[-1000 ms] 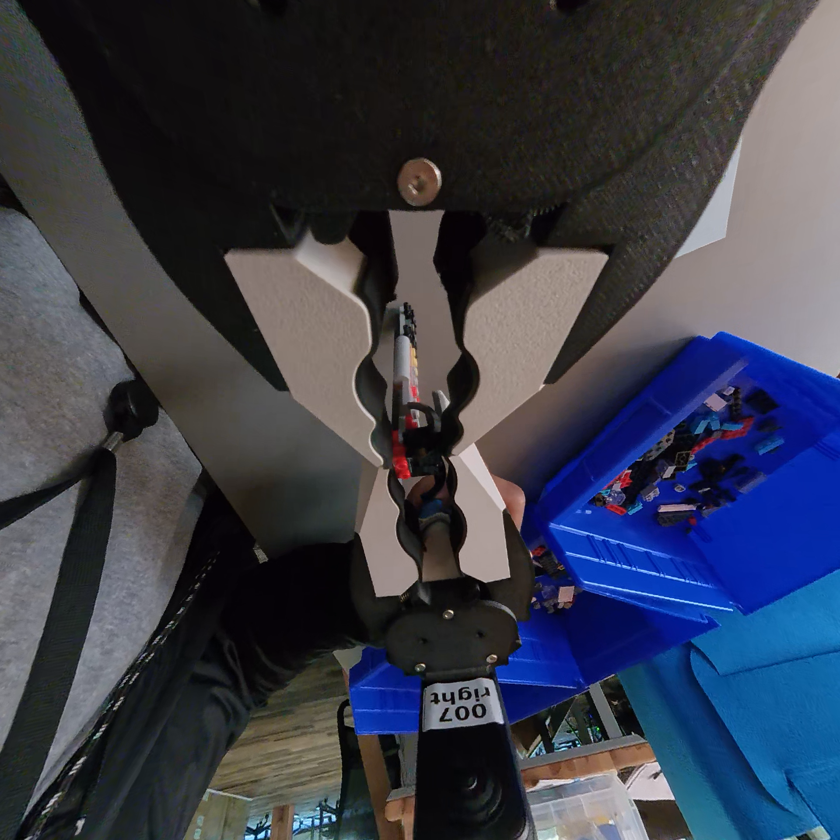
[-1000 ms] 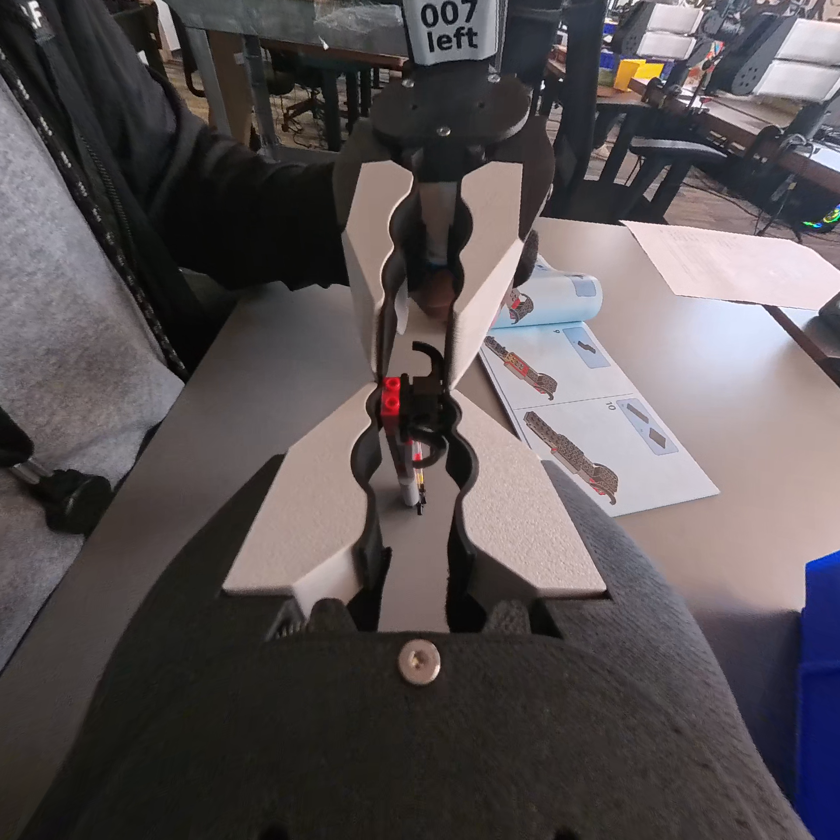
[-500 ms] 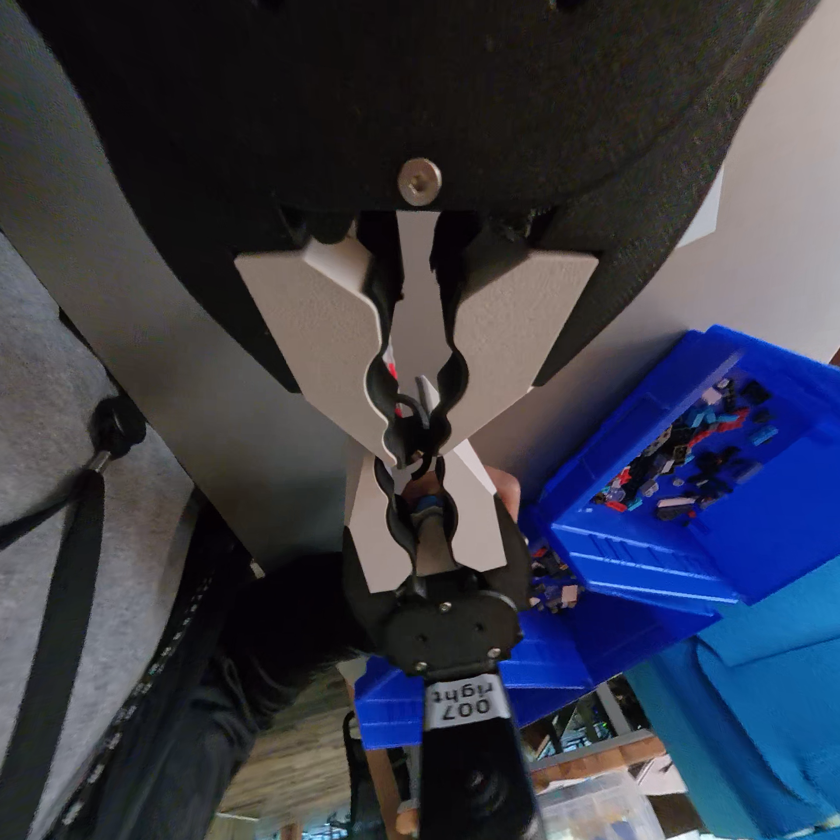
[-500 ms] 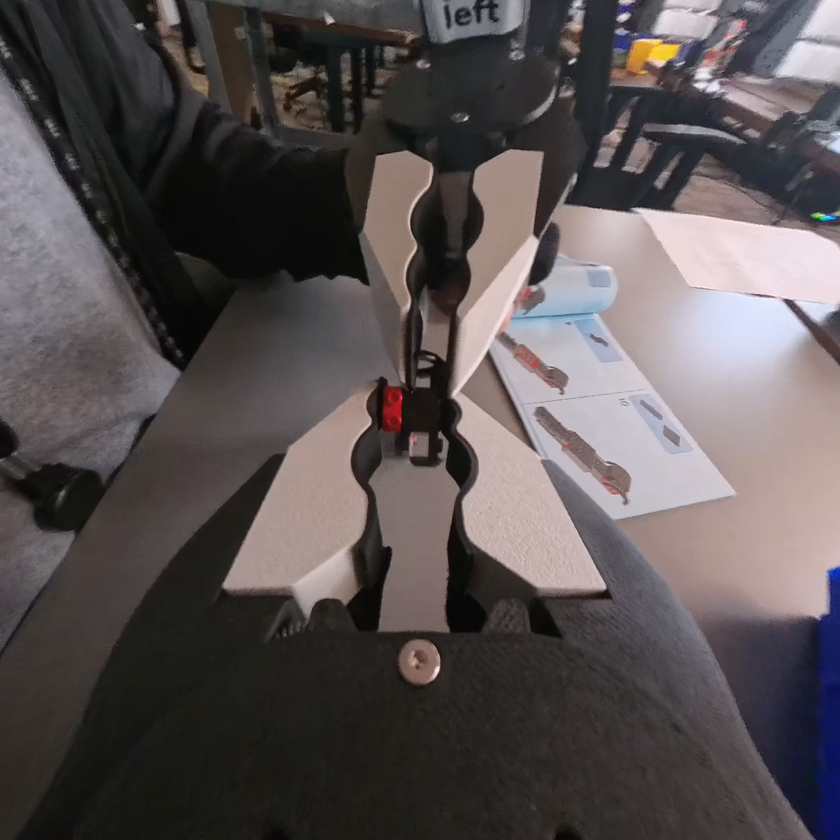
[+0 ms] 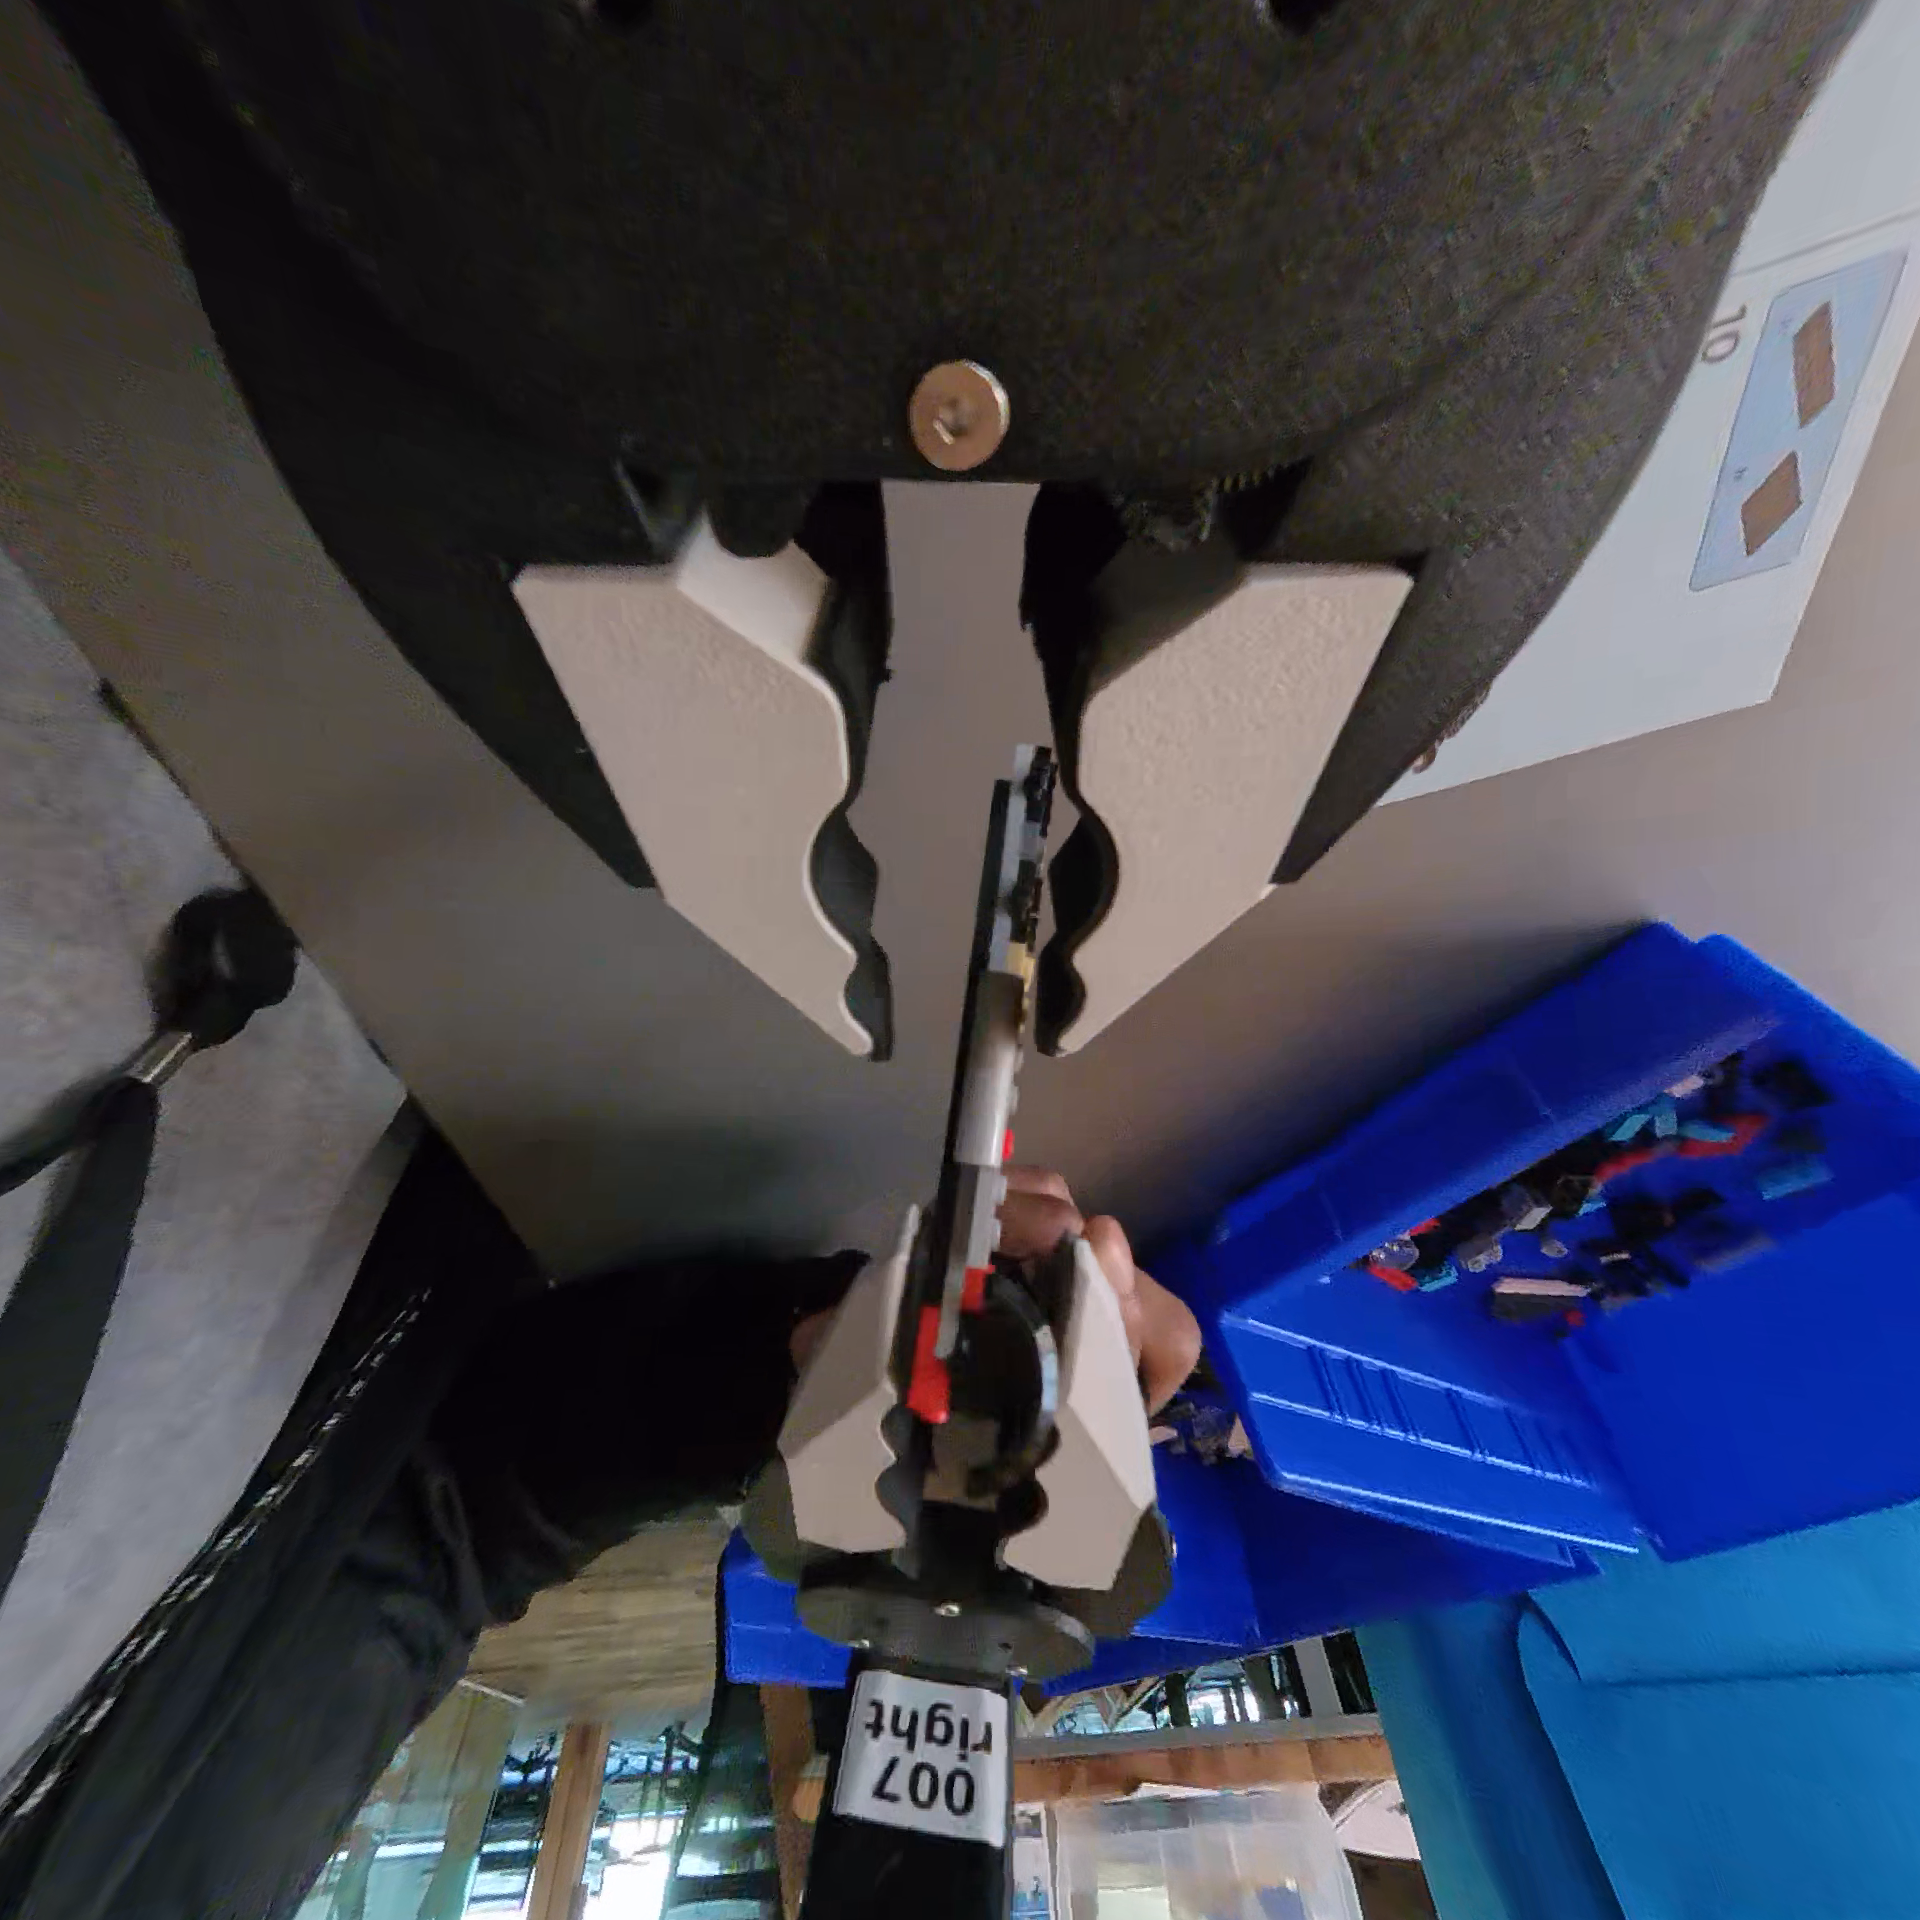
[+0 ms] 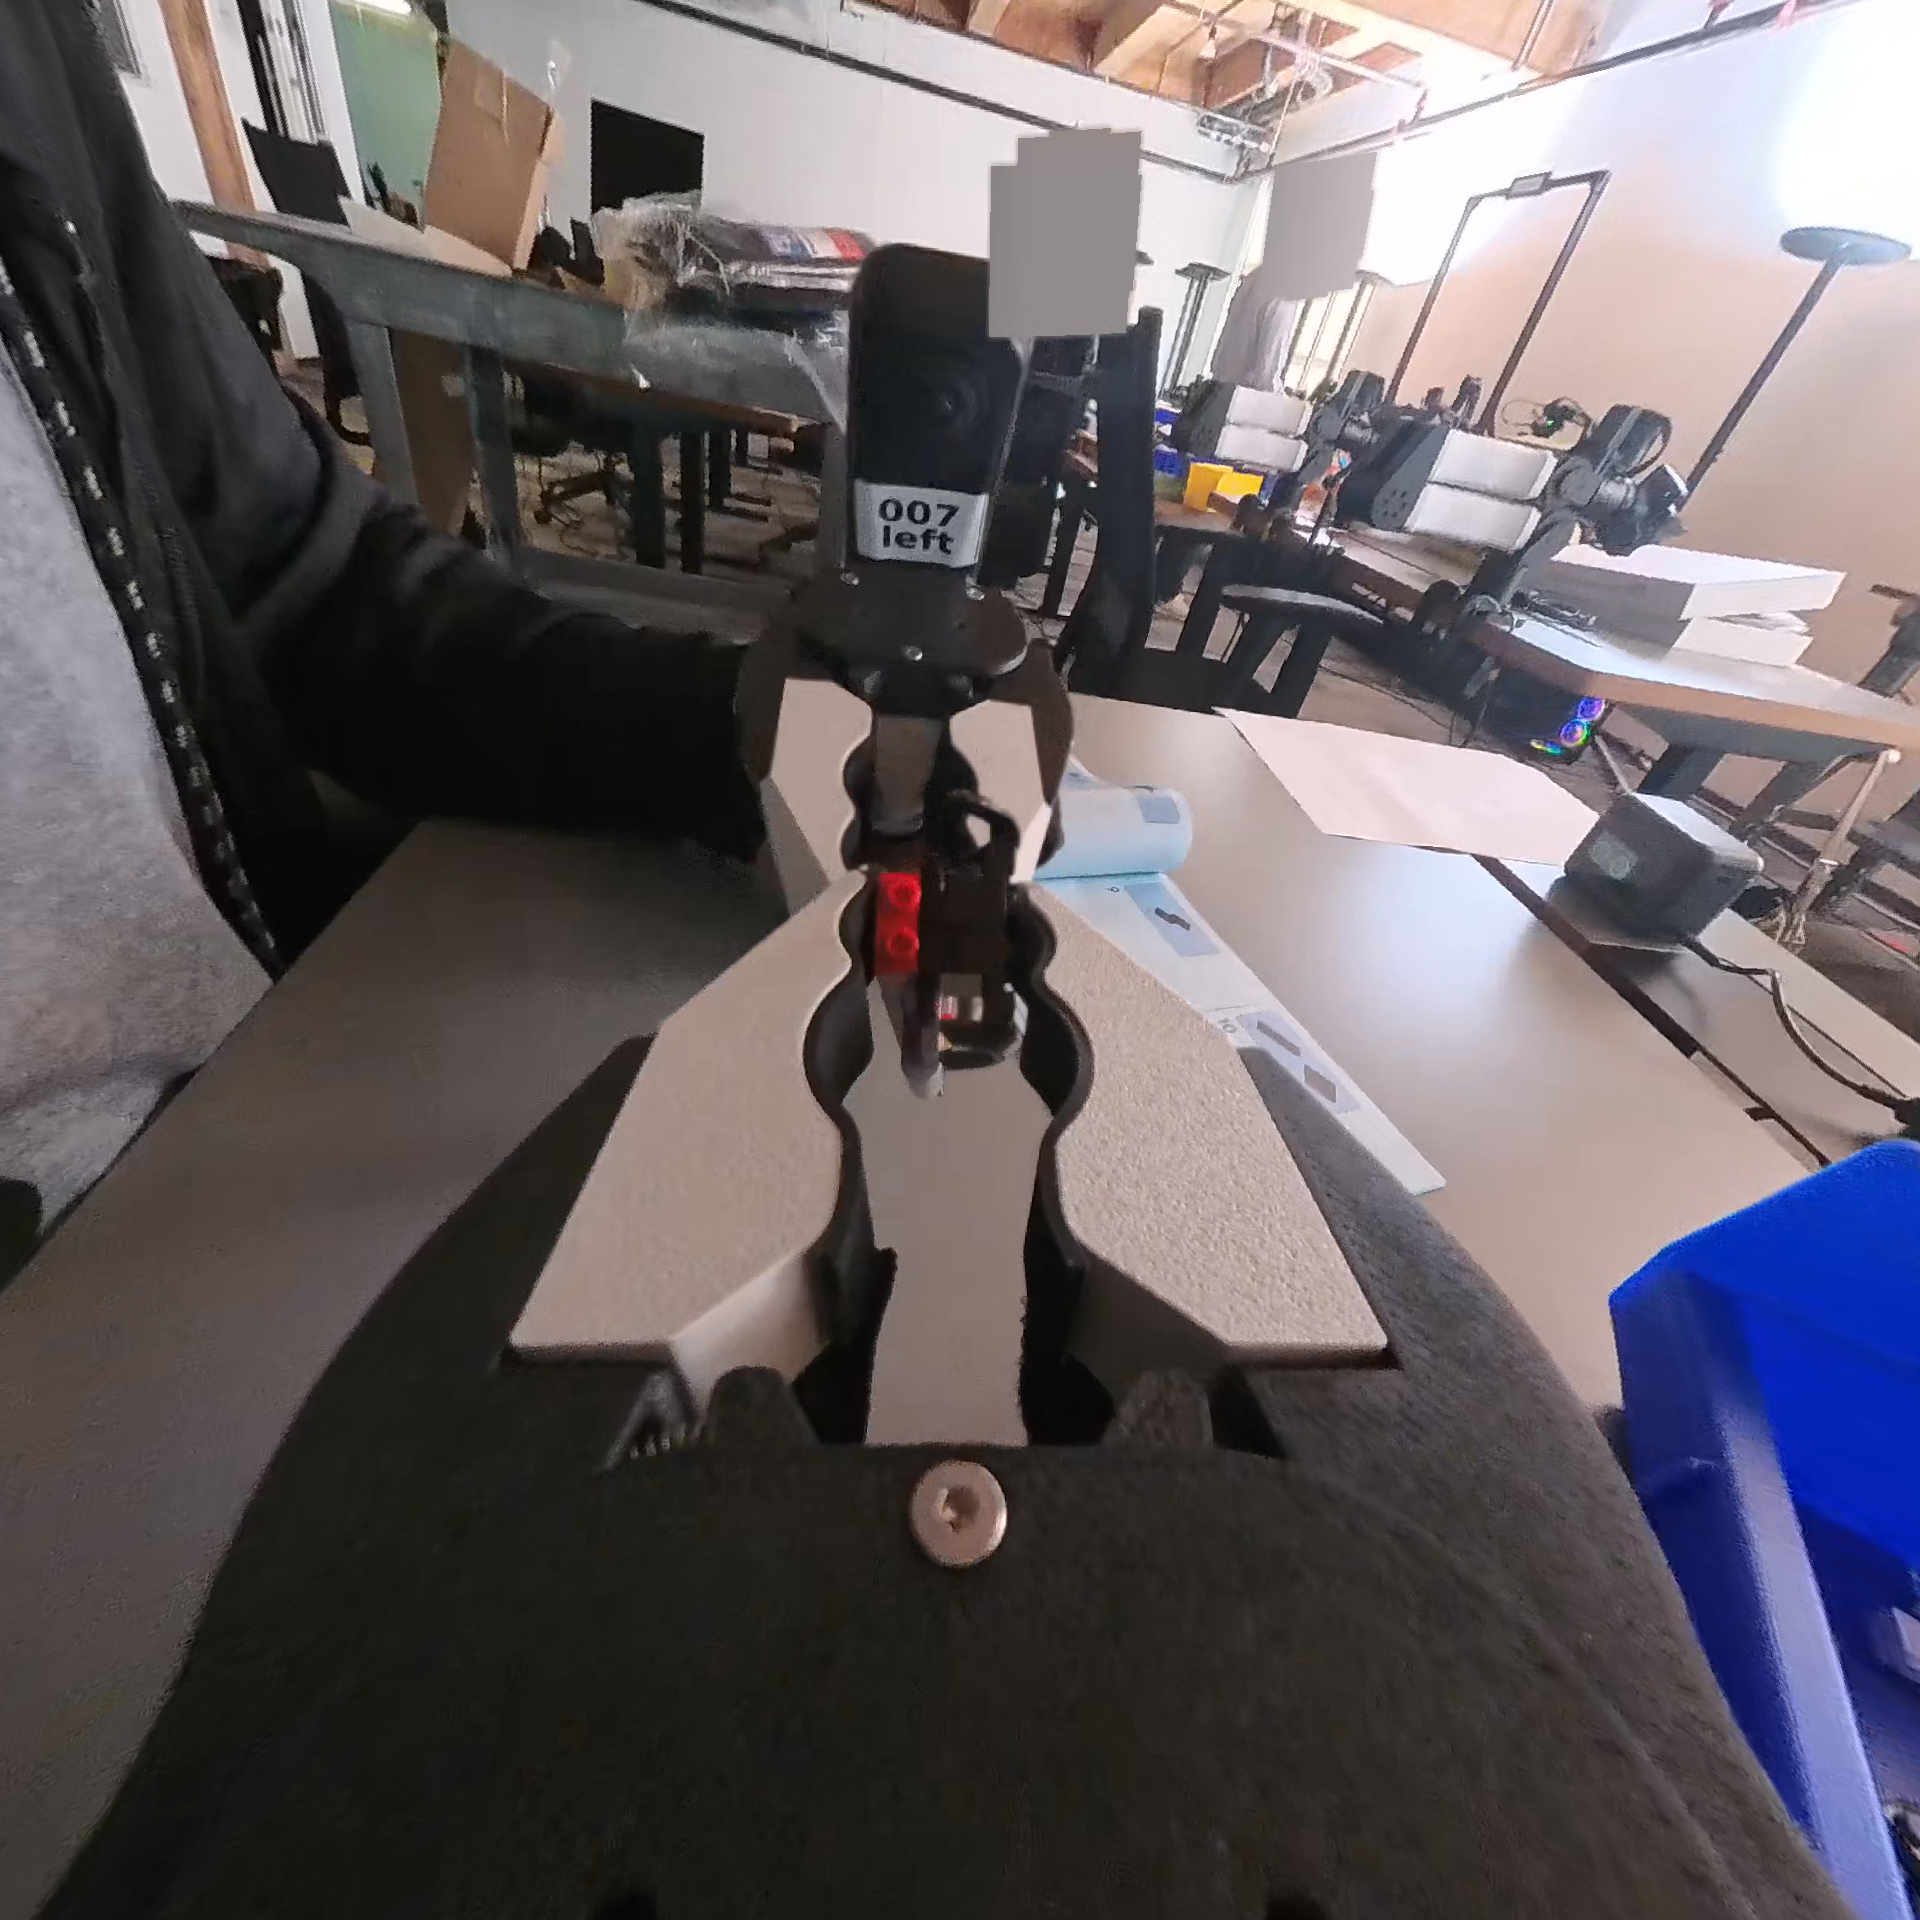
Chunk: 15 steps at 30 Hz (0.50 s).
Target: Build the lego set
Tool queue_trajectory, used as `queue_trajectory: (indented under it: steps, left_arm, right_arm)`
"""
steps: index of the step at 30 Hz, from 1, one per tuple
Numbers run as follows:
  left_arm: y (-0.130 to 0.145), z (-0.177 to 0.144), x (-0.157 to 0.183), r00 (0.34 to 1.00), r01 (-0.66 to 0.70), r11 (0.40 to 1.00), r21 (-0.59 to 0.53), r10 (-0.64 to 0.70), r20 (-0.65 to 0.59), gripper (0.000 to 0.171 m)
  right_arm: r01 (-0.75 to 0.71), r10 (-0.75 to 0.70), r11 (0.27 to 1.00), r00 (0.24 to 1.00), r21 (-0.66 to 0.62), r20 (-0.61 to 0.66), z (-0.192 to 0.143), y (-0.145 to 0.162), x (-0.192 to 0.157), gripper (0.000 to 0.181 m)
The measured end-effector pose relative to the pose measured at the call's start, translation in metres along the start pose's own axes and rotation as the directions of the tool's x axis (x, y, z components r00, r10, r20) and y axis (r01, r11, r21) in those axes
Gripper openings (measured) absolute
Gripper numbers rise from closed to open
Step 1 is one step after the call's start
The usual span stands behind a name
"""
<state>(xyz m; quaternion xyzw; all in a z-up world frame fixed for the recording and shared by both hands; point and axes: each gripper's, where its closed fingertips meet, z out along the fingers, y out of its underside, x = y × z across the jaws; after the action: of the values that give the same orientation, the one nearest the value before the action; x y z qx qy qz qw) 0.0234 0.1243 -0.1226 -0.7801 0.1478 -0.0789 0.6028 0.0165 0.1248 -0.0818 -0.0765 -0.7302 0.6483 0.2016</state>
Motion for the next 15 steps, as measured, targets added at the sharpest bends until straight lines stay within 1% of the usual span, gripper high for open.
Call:
queue_trajectory:
  steps: [2,3,7,10,13,15]
  left_arm:
    - [0.0,0.004,-0.002,1.0,-0.008,1.0,0.011,0.007,0.013,0.015]
    - [0.002,0.005,-0.004,0.999,-0.02,1.0,0.003,0.02,0.026,0.012]
    - [0.009,0.004,-0.007,0.992,-0.104,0.994,-0.032,0.105,0.062,0.012]
    - [0.012,0.001,-0.009,0.982,-0.162,0.985,-0.059,0.167,0.09,0.011]
    - [0.015,0.001,-0.01,0.968,-0.218,0.972,-0.094,0.227,0.106,0.011]
    - [0.016,0.001,-0.009,0.965,-0.23,0.968,-0.103,0.241,0.104,0.012]
  right_arm:
    - [0.004,-0.004,1.0,1.0,0.008,0.005,0.001,0.002,-0.001,0.026]
    - [0.008,-0.008,1.0,1.0,0.011,0.006,0.001,0.004,-0.002,0.026]
    - [0.043,-0.043,0.999,0.999,-0.015,-0.021,0.0,0.014,0.0,0.027]
    - [0.1,-0.101,0.994,0.995,-0.053,-0.024,-0.004,0.022,0.0,0.035]
    - [0.127,-0.128,0.99,0.991,-0.06,-0.023,-0.008,0.023,0.001,0.042]
    - [0.119,-0.12,0.992,0.993,-0.044,-0.009,-0.01,0.019,0.0,0.043]
